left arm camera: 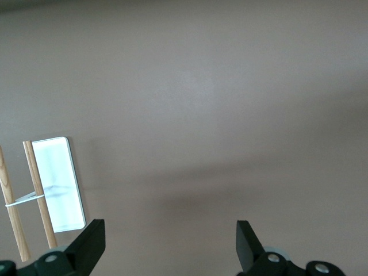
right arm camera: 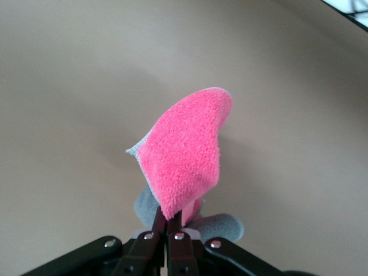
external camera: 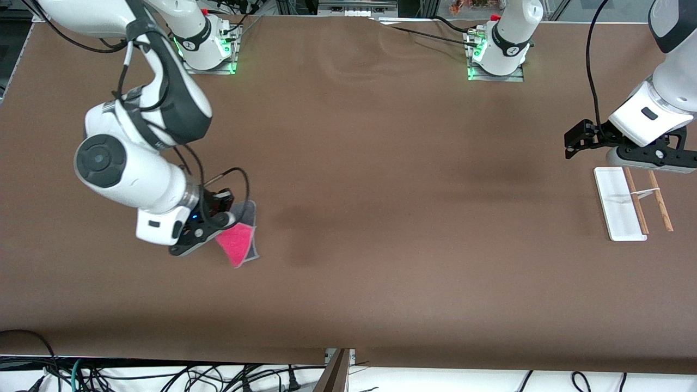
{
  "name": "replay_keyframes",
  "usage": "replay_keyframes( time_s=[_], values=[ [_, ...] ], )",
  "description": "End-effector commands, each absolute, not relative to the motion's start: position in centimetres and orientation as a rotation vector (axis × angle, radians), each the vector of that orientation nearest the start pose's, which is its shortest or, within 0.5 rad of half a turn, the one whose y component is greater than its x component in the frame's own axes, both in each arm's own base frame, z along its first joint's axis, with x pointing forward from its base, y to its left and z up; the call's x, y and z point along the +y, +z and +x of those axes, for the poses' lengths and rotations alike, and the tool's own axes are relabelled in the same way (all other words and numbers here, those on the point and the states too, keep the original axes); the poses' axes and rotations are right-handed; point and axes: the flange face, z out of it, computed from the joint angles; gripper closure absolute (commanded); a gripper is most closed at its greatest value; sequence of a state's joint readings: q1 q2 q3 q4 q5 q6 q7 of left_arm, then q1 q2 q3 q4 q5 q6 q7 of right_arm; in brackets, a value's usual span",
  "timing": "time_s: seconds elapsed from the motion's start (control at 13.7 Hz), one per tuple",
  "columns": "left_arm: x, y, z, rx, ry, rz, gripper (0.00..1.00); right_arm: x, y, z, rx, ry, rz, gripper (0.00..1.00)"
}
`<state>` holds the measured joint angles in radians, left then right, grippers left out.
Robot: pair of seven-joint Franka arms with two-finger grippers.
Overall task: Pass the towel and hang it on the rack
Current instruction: 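Lift the towel with the right gripper toward the table's middle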
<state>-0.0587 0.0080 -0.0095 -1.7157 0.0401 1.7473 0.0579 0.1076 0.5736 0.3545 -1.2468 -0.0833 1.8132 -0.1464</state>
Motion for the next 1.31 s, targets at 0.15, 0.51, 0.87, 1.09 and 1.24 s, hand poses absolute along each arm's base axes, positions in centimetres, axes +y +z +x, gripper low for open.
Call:
replay_keyframes(
  time_s=[0.15, 0.51, 0.87, 1.09, 1.24],
  values=[
    [-3.8, 55.9, 57.4, 0.235, 0.024, -3.122, 0.00, 35.8, 48.8, 63.6, -0.725, -0.128, -2.856, 1.00],
    [-3.7, 50.5, 58.8, 0.093, 0.236, -3.398, 0.00, 44.6, 50.0, 59.2, -0.568, -0.233, -2.819, 1.00],
    [-7.2, 45.5, 60.7, -0.037, 0.442, -3.738, 0.00, 49.9, 50.5, 55.8, -0.517, -0.312, -2.789, 1.00],
    [-10.6, 41.8, 61.7, 0.017, 0.556, -3.916, 0.00, 52.4, 50.8, 54.2, -0.546, -0.354, -2.740, 1.00],
    [-11.7, 40.1, 62.3, 0.032, 0.578, -4.048, 0.00, 53.2, 50.4, 53.6, -0.560, -0.349, -2.733, 1.00]
  ],
)
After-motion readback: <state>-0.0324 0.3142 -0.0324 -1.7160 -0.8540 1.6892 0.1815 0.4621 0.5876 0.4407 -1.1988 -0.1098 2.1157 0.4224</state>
